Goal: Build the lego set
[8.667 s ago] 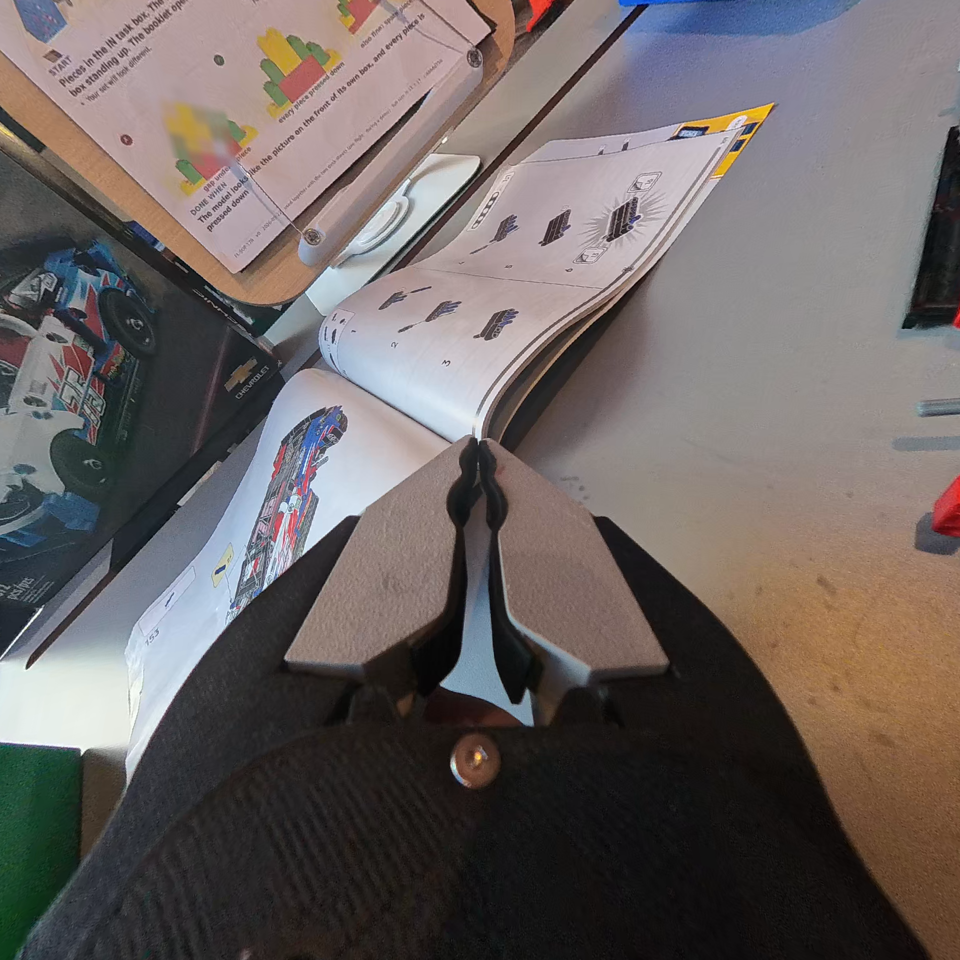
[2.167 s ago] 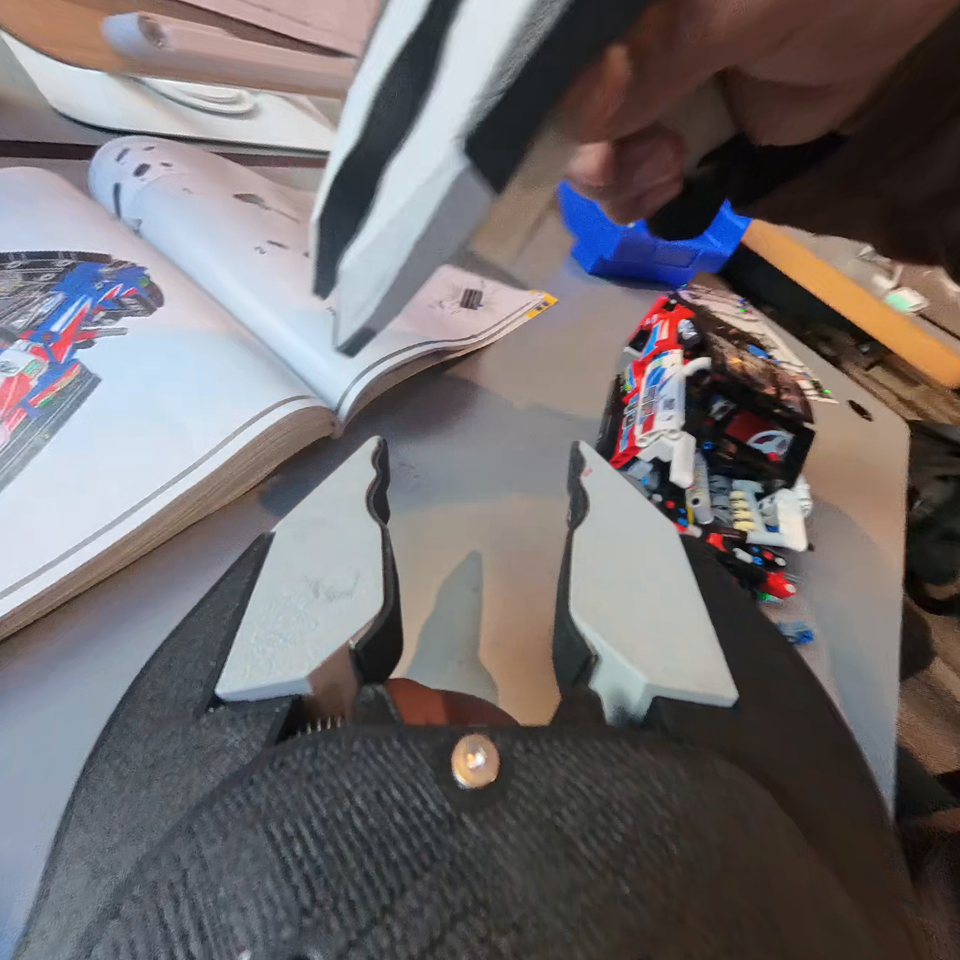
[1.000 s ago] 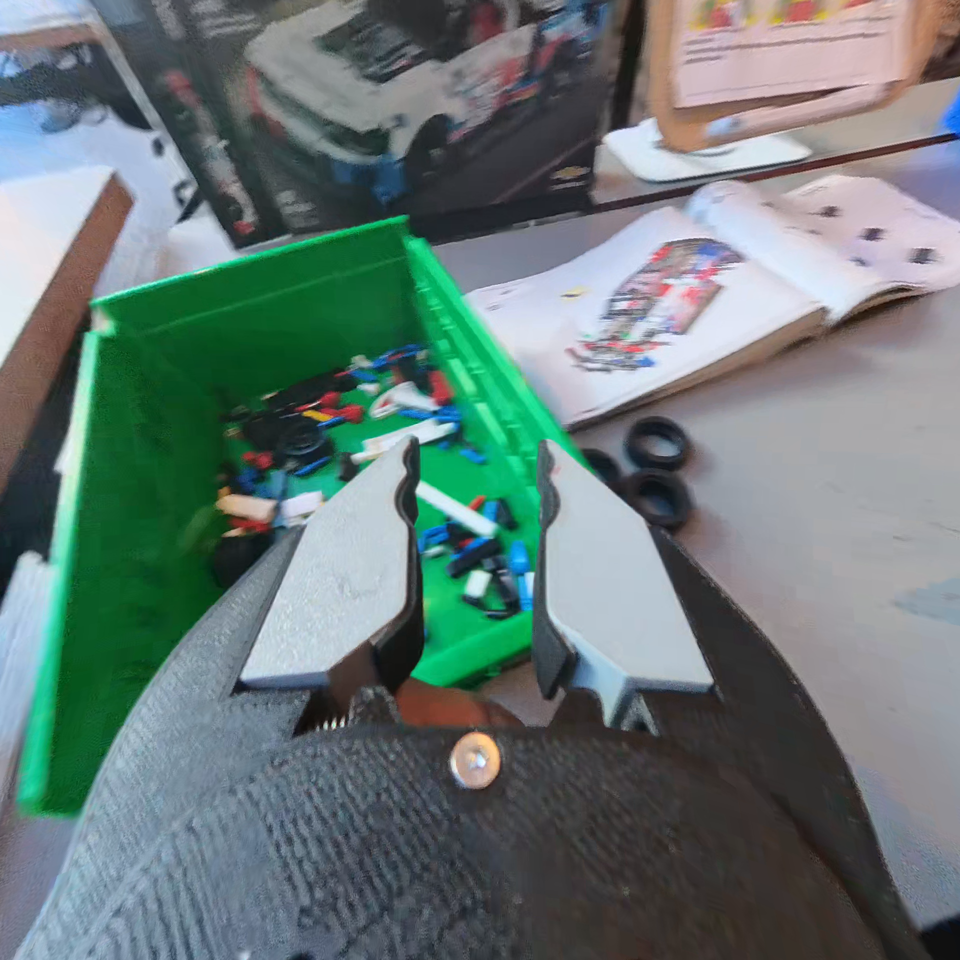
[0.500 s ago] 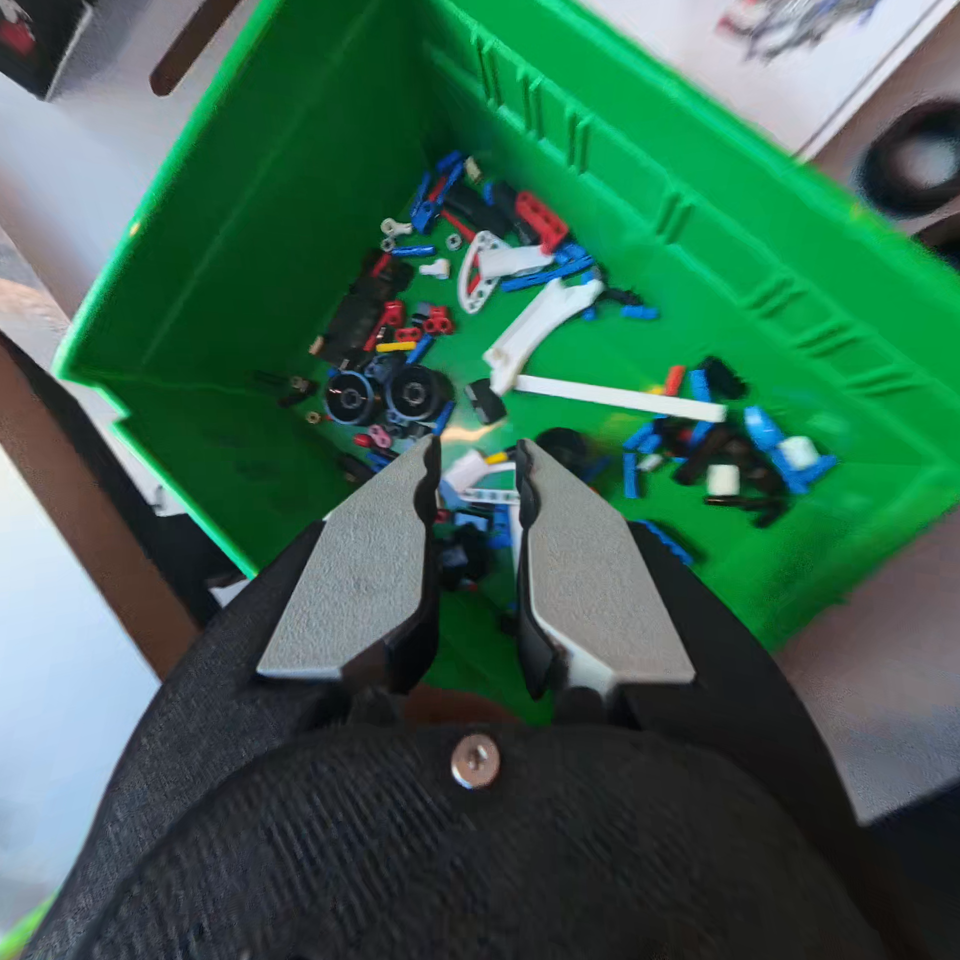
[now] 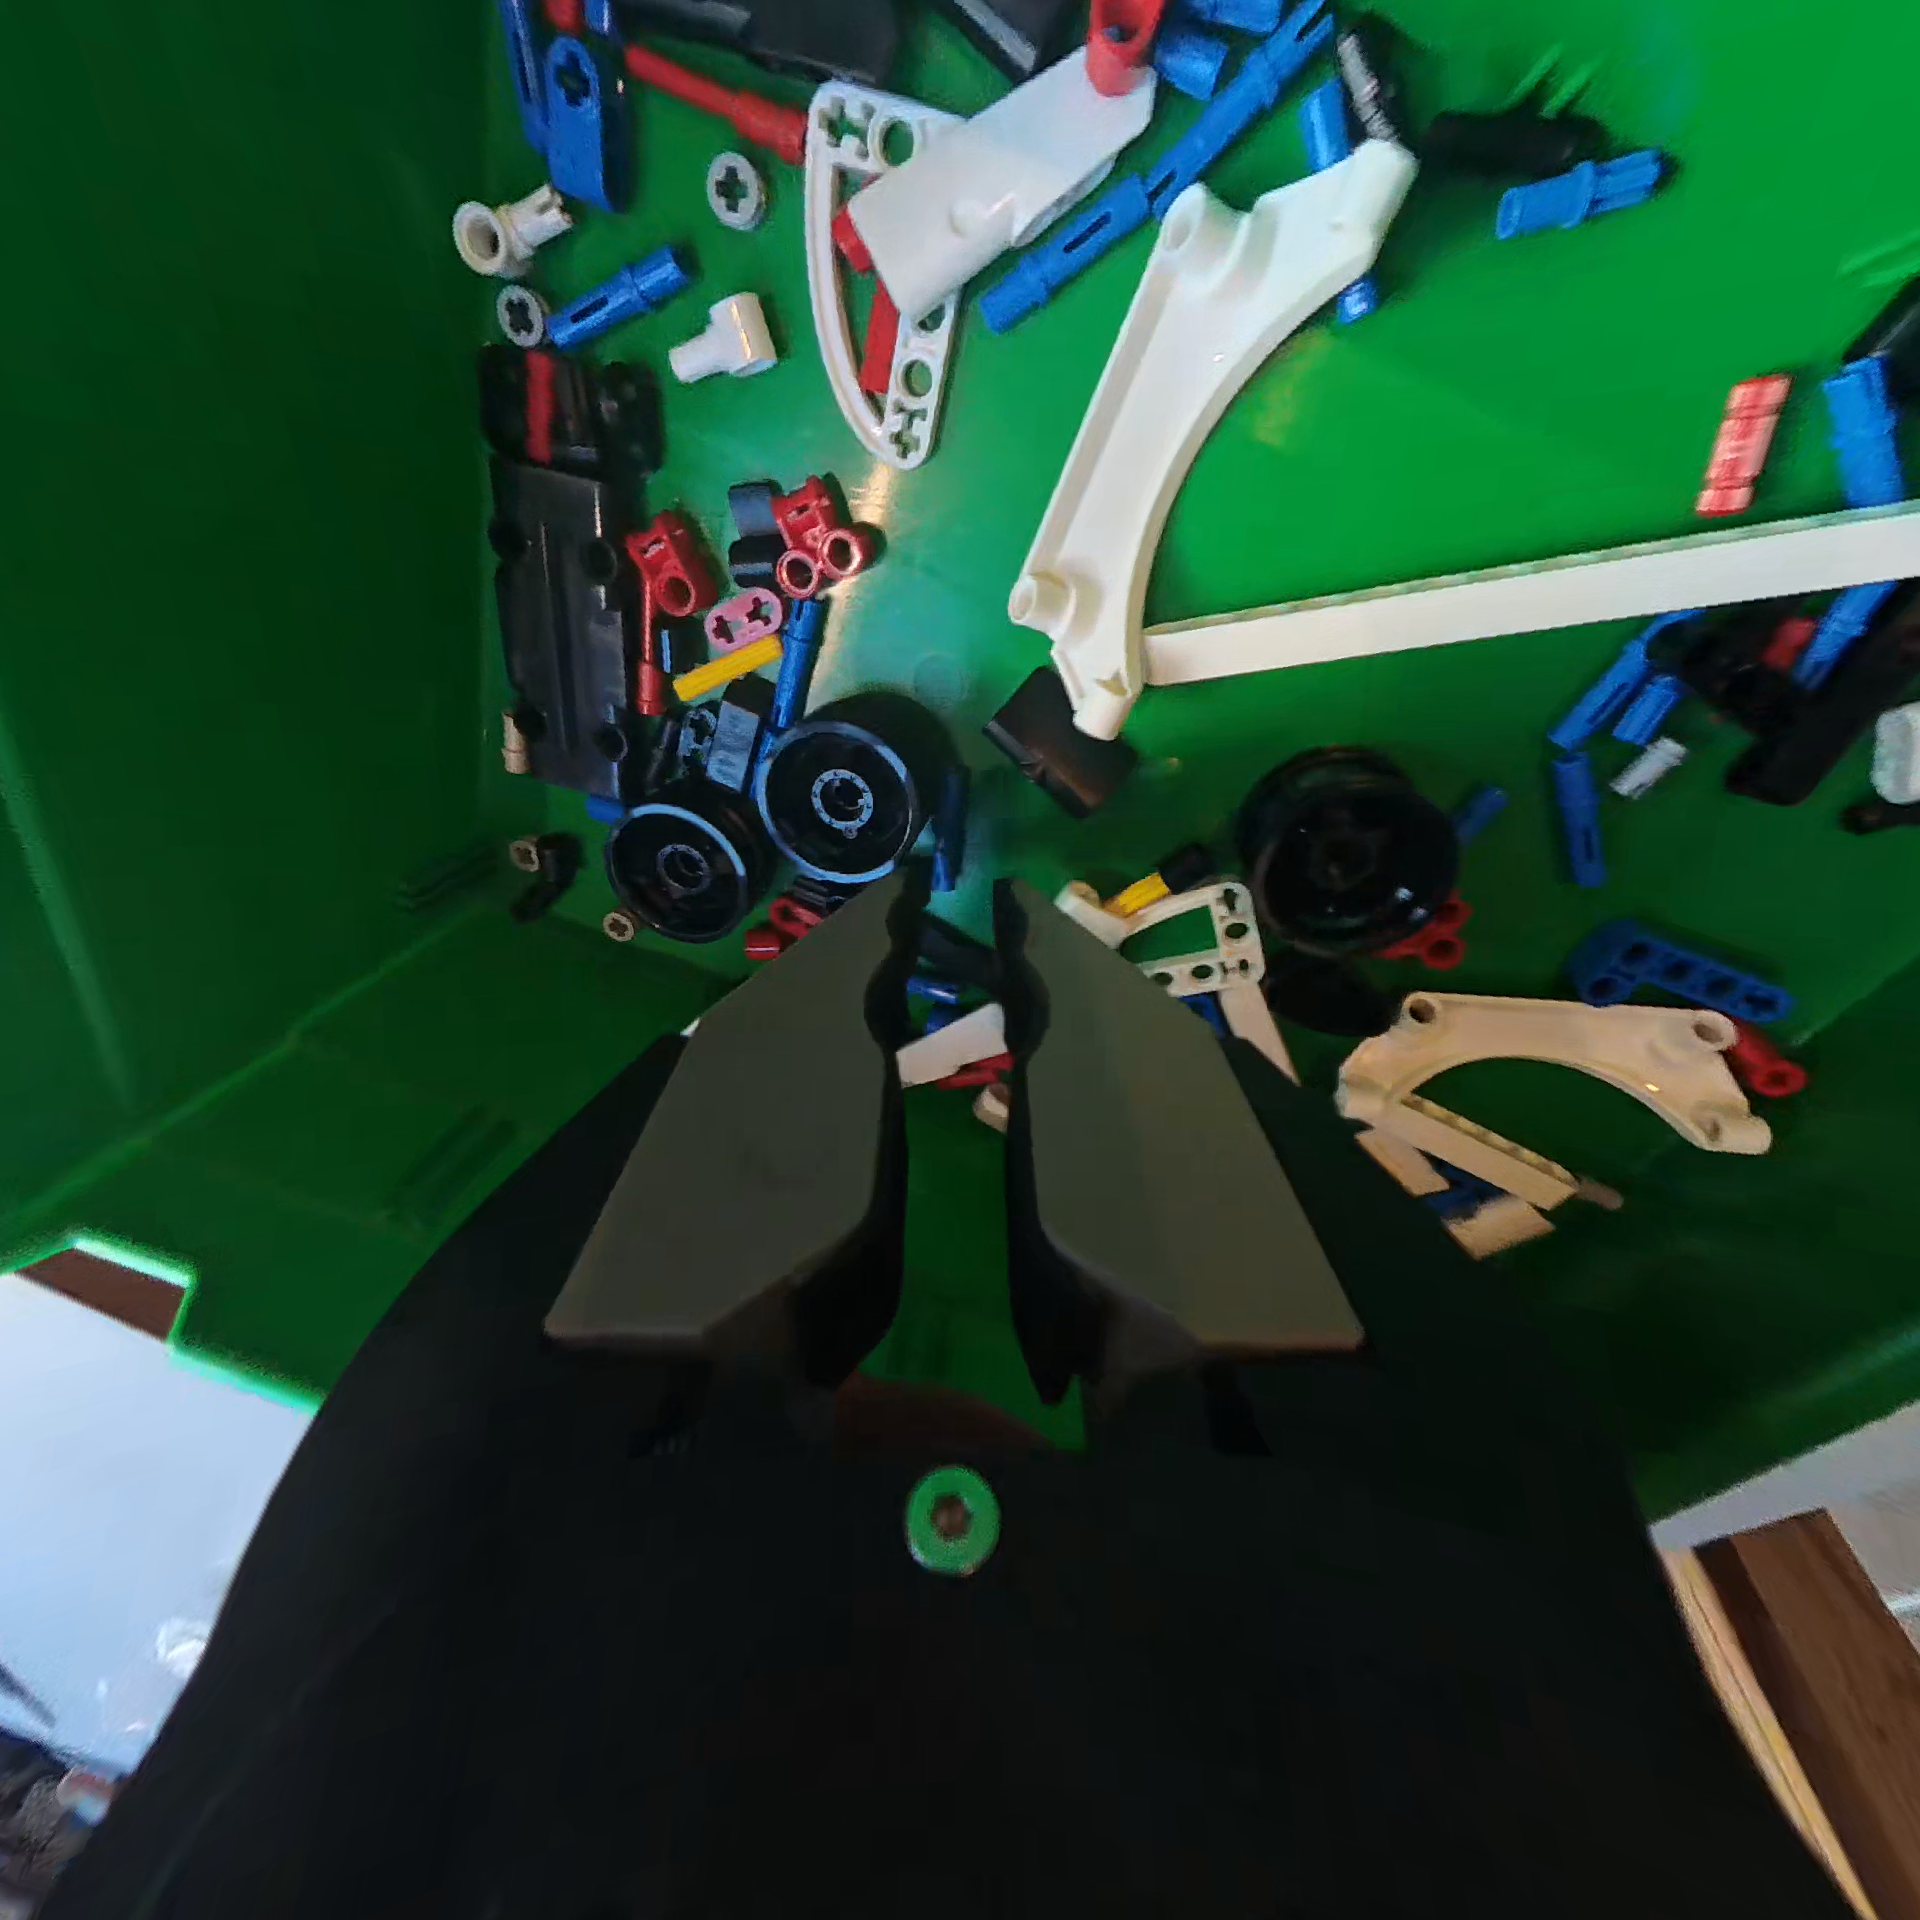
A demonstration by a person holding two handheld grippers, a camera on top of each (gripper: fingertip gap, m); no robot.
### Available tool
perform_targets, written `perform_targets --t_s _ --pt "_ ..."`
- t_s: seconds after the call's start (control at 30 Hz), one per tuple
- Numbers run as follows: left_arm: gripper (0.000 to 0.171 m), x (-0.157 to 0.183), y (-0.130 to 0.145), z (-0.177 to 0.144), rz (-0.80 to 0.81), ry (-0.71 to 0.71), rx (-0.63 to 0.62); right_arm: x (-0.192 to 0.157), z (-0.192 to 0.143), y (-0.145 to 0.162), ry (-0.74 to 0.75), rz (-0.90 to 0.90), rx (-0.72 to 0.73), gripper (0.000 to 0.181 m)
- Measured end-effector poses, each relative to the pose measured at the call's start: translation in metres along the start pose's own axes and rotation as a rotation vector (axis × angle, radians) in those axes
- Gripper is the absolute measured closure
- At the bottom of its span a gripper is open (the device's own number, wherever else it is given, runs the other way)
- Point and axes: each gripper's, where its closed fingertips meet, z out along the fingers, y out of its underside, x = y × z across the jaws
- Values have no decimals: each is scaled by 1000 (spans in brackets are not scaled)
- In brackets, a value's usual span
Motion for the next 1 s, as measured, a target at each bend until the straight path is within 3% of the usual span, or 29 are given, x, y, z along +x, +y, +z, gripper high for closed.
perform_targets --t_s 0.17,0.47,0.73,0.83,1.0 --pt "161 -3 6 10 32 -35 -110 0 -1 -2 -31 33 14 142" --pt "164 -3 -9 8 -8 -25 -111 4 -12 -11 -56 102 99 151" --pt "169 0 -15 -32 -50 -90 -57 8 -27 -23 -117 185 218 158" --pt "167 1 -15 -29 -60 -123 -76 12 -32 -25 -119 222 251 159" --pt "157 3 -42 -16 -128 -83 19 16 -35 -25 -119 255 267 160"
